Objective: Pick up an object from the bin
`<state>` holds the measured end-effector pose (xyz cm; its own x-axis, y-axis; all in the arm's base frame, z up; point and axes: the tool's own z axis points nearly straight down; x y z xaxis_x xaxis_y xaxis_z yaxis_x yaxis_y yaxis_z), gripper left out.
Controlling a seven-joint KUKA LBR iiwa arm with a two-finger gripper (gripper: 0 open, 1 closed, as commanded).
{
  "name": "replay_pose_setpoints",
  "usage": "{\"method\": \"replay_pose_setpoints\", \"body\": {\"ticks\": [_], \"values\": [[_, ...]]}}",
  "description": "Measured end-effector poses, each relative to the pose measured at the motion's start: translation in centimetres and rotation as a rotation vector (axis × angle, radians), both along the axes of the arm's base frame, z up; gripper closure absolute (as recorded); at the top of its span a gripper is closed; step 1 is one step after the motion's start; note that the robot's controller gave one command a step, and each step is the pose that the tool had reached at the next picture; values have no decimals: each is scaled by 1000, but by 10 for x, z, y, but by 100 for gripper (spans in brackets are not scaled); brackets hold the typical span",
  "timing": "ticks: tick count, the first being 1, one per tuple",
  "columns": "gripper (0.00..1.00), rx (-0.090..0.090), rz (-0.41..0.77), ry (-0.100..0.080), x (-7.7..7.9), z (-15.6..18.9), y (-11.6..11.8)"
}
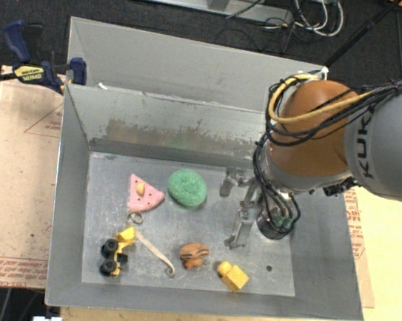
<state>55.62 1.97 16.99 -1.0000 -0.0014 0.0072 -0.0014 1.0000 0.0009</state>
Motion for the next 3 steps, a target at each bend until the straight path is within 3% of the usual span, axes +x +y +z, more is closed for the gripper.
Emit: {"method": "replay_pose_setpoints", "body": {"ticks": [1,2,3], "values": [[0,0,-1,-8,1,5,0],[0,-1,45,-20,42,-25,26],[0,0,110,-14,48,-81,75]]}}
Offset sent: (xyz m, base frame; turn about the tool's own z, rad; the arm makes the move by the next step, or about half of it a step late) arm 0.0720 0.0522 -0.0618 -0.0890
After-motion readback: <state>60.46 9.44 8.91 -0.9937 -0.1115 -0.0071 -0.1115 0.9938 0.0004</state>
